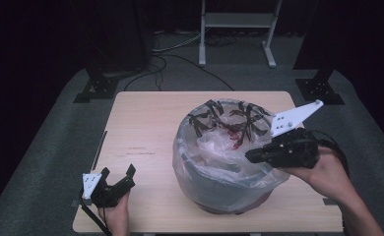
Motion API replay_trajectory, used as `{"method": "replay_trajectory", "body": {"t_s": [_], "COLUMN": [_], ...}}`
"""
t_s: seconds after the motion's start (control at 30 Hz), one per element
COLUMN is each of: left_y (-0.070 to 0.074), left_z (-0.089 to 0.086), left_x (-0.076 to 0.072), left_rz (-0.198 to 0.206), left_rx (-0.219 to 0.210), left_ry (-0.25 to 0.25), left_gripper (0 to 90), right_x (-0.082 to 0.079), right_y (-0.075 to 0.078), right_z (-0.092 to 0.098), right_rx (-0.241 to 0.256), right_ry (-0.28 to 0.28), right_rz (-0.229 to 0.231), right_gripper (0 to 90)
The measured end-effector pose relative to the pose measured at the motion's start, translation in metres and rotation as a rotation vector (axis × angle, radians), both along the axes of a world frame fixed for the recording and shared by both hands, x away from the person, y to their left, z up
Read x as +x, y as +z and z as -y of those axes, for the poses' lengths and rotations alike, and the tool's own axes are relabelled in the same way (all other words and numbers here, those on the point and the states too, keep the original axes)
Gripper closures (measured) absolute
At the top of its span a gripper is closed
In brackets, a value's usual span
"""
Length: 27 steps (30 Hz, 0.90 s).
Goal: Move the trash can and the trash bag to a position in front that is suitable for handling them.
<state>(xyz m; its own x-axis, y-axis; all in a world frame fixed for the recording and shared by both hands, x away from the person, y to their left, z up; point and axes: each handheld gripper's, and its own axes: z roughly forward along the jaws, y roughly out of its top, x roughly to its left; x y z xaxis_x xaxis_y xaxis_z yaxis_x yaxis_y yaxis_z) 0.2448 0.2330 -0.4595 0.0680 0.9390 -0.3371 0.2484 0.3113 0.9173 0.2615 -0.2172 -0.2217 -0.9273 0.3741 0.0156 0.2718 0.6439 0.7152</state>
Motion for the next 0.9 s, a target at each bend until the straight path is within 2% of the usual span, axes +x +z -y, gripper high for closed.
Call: {"method": "replay_trajectory", "body": {"t_s": [0.07,0.1,0.23,0.27,0.4,0.43,0.57,0.6,0.63,0.67,0.7,0.73,0.77,0.9], "left_y": [0.000,0.000,0.000,0.000,0.000,0.000,0.001,0.001,0.001,0.001,0.001,0.002,0.002,0.002], "left_z": [0.000,0.000,0.000,0.000,0.001,0.001,0.001,0.001,0.001,0.001,0.001,0.002,0.002,0.003], "left_x": [0.000,0.000,0.000,0.000,0.000,0.000,0.000,0.000,0.000,0.000,0.000,0.000,0.000,0.000], "left_rz": [0.000,0.000,0.001,0.002,0.002,0.003,0.005,0.003,0.003,0.004,0.003,0.005,0.007,0.007], "left_rx": [-0.001,-0.001,-0.001,0.001,0.003,0.002,0.002,0.001,0.001,-0.001,0.001,0.004,0.008,0.011], "left_ry": [0.000,0.000,-0.001,-0.002,-0.003,-0.003,-0.002,-0.002,-0.002,-0.003,-0.003,-0.004,-0.004,-0.005], "left_gripper": [0.5,0.5,0.5,0.5,0.5,0.5,0.5,0.5,0.5,0.5,0.5,0.5,0.5,0.5], "right_x": [-0.007,-0.007,-0.022,-0.026,-0.029,-0.027,-0.019,-0.011,-0.011,-0.003,-0.003,0.004,0.004,0.022], "right_y": [-0.001,-0.001,-0.010,-0.016,-0.020,-0.017,-0.007,-0.001,-0.001,0.004,0.004,0.007,0.007,0.011], "right_z": [0.001,0.001,-0.001,-0.004,-0.006,-0.005,0.001,0.007,0.007,0.012,0.012,0.015,0.015,0.027], "right_rx": [0.053,0.053,0.119,0.128,0.132,0.140,0.167,0.197,0.197,0.210,0.210,0.211,0.211,0.236], "right_ry": [0.001,0.001,0.019,0.033,0.048,0.050,0.024,-0.002,-0.002,-0.029,-0.029,-0.064,-0.064,-0.141], "right_rz": [0.024,0.024,0.046,0.042,0.045,0.046,0.062,0.061,0.061,0.072,0.072,0.081,0.081,0.100], "right_gripper": [87.4,87.4,87.9,87.9,88.1,85.1,83.0,81.2,81.2,78.0,78.0,75.0,75.0,64.3]}}
